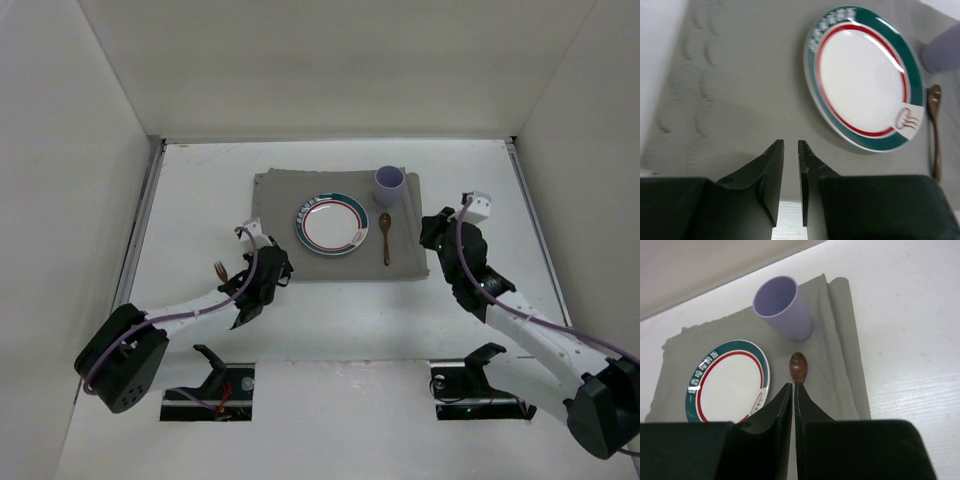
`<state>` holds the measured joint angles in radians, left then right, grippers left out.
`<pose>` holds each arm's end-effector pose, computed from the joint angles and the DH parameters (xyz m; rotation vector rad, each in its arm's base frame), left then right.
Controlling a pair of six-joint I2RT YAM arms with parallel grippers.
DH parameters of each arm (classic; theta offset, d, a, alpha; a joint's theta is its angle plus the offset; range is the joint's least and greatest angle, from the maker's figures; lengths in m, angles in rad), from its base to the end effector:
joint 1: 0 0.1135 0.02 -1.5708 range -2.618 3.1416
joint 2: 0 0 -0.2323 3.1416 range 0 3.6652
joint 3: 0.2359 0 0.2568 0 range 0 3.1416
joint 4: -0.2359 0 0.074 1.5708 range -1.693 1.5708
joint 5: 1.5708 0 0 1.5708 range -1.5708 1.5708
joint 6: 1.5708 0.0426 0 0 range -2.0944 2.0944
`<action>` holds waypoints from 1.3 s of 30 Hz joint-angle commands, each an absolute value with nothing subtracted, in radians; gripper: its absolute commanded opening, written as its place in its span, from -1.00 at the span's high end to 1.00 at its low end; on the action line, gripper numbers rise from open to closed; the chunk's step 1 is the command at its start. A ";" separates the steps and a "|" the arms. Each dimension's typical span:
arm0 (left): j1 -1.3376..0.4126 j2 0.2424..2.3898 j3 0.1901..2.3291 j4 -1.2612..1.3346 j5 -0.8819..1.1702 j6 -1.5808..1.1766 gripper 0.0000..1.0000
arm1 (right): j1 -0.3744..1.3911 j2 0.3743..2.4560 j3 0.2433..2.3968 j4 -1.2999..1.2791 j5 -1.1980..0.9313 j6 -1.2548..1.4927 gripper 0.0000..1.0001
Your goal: Set the dinner table for one person
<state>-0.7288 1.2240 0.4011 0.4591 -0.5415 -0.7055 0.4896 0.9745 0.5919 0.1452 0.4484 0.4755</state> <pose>0.2072 -0.1555 0.1504 -0.3364 1.8765 -0.4566 0.2318 0.1026 0.2417 0.3043 1.7675 0.2880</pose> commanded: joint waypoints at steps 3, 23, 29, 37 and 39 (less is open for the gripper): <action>-0.630 1.126 0.483 0.140 -0.548 -0.730 0.73 | 0.510 0.865 0.488 0.330 0.552 0.581 0.77; -0.374 1.075 0.485 -0.334 -0.517 -0.767 0.35 | 0.510 0.979 0.482 0.393 0.512 0.595 0.46; -0.366 1.143 0.468 -0.299 -0.519 -0.741 0.46 | 0.510 0.996 0.489 0.390 0.509 0.595 0.46; -0.361 1.192 0.462 -0.256 -0.479 -0.735 0.64 | 0.510 0.980 0.480 0.393 0.509 0.600 0.45; -0.367 1.201 0.463 -0.255 -0.468 -0.735 0.79 | 0.510 0.985 0.483 0.390 0.509 0.598 0.45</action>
<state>-0.3634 1.1831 0.4683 -0.2523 -0.5175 -0.7536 0.4999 0.9951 0.4461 0.3305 0.5129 0.5957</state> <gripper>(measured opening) 0.126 0.272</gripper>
